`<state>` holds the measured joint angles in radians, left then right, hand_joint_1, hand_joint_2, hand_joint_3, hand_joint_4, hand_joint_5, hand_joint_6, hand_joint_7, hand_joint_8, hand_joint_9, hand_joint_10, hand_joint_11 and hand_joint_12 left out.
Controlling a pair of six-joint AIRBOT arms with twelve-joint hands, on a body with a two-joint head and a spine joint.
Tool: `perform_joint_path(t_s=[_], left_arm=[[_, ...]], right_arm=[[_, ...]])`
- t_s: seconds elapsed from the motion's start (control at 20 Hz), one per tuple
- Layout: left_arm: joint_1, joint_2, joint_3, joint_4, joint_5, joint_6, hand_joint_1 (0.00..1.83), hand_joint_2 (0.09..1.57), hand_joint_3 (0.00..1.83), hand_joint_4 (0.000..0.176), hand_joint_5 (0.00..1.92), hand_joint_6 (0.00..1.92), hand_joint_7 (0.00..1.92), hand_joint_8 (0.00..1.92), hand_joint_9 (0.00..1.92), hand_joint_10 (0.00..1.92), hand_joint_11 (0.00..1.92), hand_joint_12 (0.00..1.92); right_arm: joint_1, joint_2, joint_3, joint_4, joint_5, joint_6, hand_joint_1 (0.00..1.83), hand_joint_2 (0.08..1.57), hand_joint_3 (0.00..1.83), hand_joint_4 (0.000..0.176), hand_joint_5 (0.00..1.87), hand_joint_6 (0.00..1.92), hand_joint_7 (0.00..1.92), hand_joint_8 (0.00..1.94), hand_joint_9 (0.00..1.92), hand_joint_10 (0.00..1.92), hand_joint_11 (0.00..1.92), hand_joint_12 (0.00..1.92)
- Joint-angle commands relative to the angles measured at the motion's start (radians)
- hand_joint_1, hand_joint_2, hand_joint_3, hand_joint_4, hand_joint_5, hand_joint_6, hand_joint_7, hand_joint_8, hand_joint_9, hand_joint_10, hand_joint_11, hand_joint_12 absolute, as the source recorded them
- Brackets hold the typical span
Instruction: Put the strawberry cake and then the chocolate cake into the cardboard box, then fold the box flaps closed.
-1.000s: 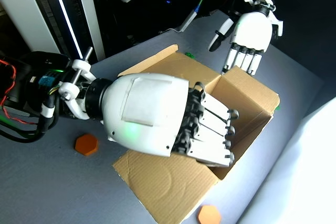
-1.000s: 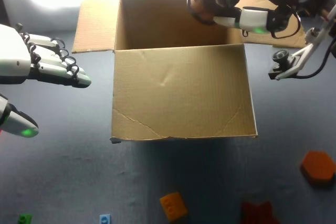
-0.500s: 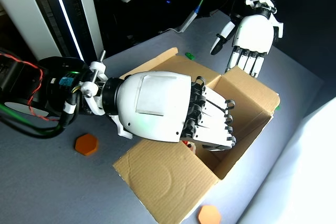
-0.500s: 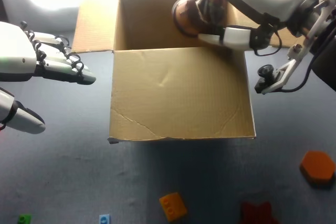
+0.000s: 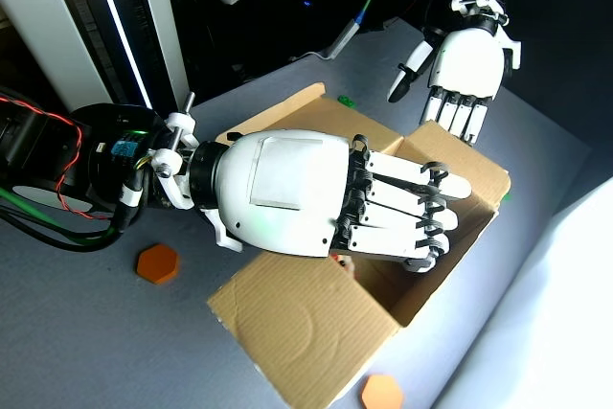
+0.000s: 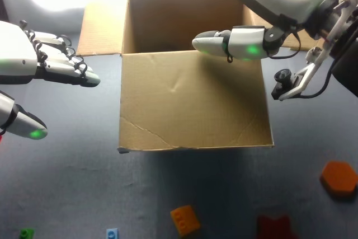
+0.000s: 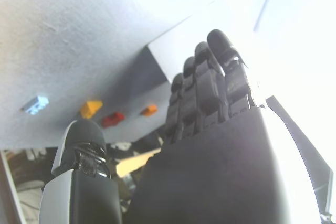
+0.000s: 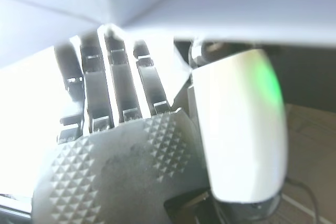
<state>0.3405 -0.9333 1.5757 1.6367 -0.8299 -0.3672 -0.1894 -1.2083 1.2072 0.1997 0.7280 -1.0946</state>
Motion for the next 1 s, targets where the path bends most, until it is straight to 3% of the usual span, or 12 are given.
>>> perform_joint_path(t_s=[0.0, 0.15, 0.3, 0.45, 0.7, 0.95], left_arm=[[-0.010, 0.003, 0.009, -0.075, -0.004, 0.005, 0.24, 1.18, 0.00, 0.000, 0.11, 0.00, 0.19, 0.00, 0.23, 0.00, 0.00, 0.86], [-0.040, 0.002, 0.014, -0.082, -0.002, 0.020, 0.24, 1.18, 0.00, 0.000, 0.12, 0.00, 0.18, 0.00, 0.23, 0.00, 0.00, 0.86], [-0.101, 0.004, 0.022, -0.084, -0.001, 0.023, 0.21, 1.19, 0.00, 0.000, 0.13, 0.00, 0.18, 0.00, 0.22, 0.00, 0.00, 0.83], [-0.154, 0.005, 0.029, -0.098, -0.001, 0.023, 0.18, 1.20, 0.01, 0.000, 0.14, 0.01, 0.20, 0.01, 0.24, 0.01, 0.00, 0.80], [-0.223, 0.007, 0.018, -0.097, -0.006, 0.019, 0.09, 1.22, 0.01, 0.000, 0.13, 0.00, 0.19, 0.00, 0.21, 0.00, 0.00, 0.74], [-0.286, 0.006, -0.009, -0.043, -0.006, 0.014, 0.00, 1.26, 0.01, 0.000, 0.16, 0.01, 0.20, 0.01, 0.21, 0.01, 0.00, 0.75]], right_arm=[[0.020, 0.023, -0.006, -0.008, 0.118, 0.004, 0.55, 0.97, 0.00, 0.000, 0.09, 0.00, 0.21, 0.00, 0.21, 0.06, 0.00, 0.93], [0.042, 0.083, -0.063, 0.006, 0.076, -0.042, 0.48, 0.97, 0.00, 0.000, 0.07, 0.00, 0.18, 0.00, 0.15, 0.02, 0.00, 0.67], [0.039, 0.172, -0.128, 0.072, 0.130, -0.089, 0.36, 1.04, 0.02, 0.000, 0.05, 0.01, 0.16, 0.00, 0.14, 0.00, 0.00, 0.47], [0.033, 0.252, -0.172, 0.207, 0.095, -0.177, 0.14, 1.12, 0.03, 0.000, 0.06, 0.00, 0.16, 0.00, 0.13, 0.00, 0.00, 0.48], [-0.092, 0.390, -0.239, 0.513, 0.158, -0.406, 0.08, 1.16, 0.01, 0.000, 0.08, 0.01, 0.17, 0.00, 0.13, 0.00, 0.00, 0.40], [-0.204, 0.431, -0.255, 0.690, 0.153, -0.532, 0.00, 1.19, 0.00, 0.000, 0.12, 0.01, 0.18, 0.00, 0.16, 0.01, 0.00, 0.37]])
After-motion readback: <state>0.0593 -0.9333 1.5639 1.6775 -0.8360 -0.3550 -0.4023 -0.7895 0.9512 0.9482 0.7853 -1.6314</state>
